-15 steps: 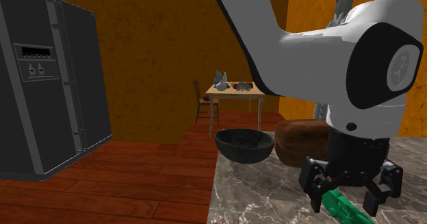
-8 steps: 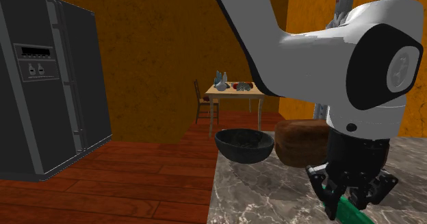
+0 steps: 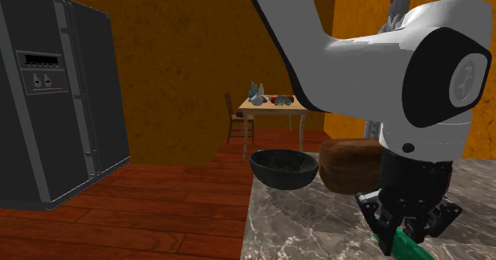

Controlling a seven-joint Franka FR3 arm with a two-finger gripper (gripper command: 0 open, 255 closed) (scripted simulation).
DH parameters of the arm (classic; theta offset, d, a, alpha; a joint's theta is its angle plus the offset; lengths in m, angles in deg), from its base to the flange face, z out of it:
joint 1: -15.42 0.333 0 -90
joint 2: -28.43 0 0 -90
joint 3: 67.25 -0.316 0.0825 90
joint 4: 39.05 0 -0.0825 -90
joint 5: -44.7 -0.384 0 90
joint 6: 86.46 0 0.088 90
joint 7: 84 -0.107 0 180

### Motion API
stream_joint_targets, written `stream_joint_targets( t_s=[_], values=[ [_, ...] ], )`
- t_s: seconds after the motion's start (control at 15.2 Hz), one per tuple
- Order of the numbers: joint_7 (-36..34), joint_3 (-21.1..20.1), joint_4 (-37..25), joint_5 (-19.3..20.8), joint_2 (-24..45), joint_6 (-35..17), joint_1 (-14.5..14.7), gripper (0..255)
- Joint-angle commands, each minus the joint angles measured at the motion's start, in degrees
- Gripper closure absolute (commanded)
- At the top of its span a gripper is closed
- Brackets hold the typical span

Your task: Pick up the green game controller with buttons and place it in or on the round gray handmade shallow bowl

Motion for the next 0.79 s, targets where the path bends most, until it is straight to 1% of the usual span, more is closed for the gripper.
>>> stream_joint_targets(
  t_s=[0.0,0.73],
  values=[
    [-0.2,0.2,-0.1,0.3,-0.5,0.6,0.1,255],
    [-2.4,1.8,-2.2,3.6,-5.7,7.3,1.3,255]
  ],
)
